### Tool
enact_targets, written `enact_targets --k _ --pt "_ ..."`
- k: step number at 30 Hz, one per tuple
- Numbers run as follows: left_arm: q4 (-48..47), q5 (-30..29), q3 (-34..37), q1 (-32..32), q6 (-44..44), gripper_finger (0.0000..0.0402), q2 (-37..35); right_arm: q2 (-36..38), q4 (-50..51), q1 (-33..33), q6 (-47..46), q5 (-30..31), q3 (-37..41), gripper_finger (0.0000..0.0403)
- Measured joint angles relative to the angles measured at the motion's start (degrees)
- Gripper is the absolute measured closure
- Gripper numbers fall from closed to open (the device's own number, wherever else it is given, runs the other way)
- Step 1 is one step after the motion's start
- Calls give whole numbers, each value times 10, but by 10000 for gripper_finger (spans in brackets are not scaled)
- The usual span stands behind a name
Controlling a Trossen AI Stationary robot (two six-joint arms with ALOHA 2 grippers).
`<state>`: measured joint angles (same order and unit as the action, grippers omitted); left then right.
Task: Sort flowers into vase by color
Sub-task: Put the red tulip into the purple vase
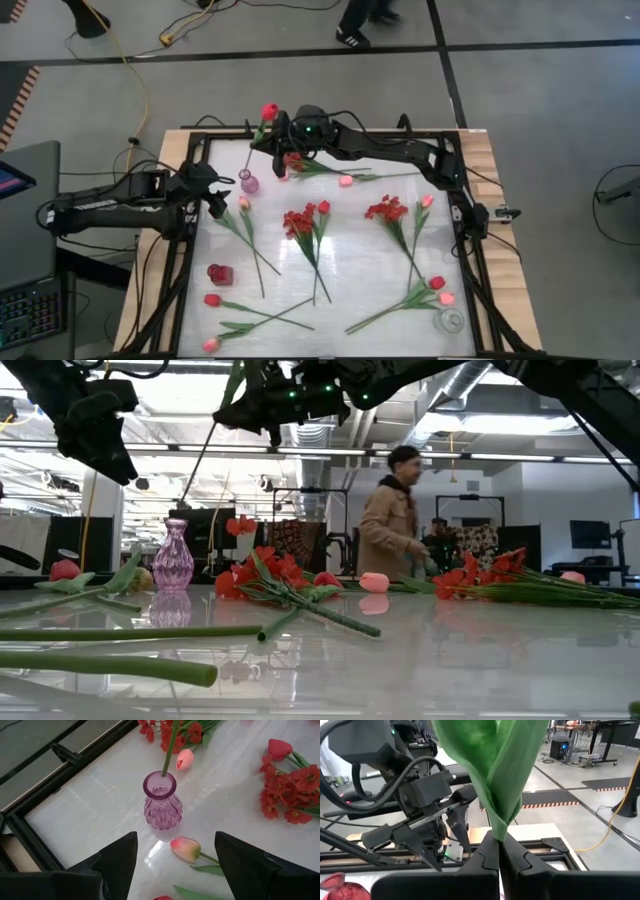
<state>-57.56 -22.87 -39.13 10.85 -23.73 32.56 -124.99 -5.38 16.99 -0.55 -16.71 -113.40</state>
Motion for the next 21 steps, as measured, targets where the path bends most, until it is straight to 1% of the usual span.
enact_targets --k 10,12,21 --pt "0 -1 0 0 0 148 0 -1 4 1 1 2 4 382" --pt "0 -1 0 0 0 148 0 -12 -15 1 -3 2 3 382" --pt "0 -3 0 0 -2 148 0 -38 -5 9 -16 5 5 382"
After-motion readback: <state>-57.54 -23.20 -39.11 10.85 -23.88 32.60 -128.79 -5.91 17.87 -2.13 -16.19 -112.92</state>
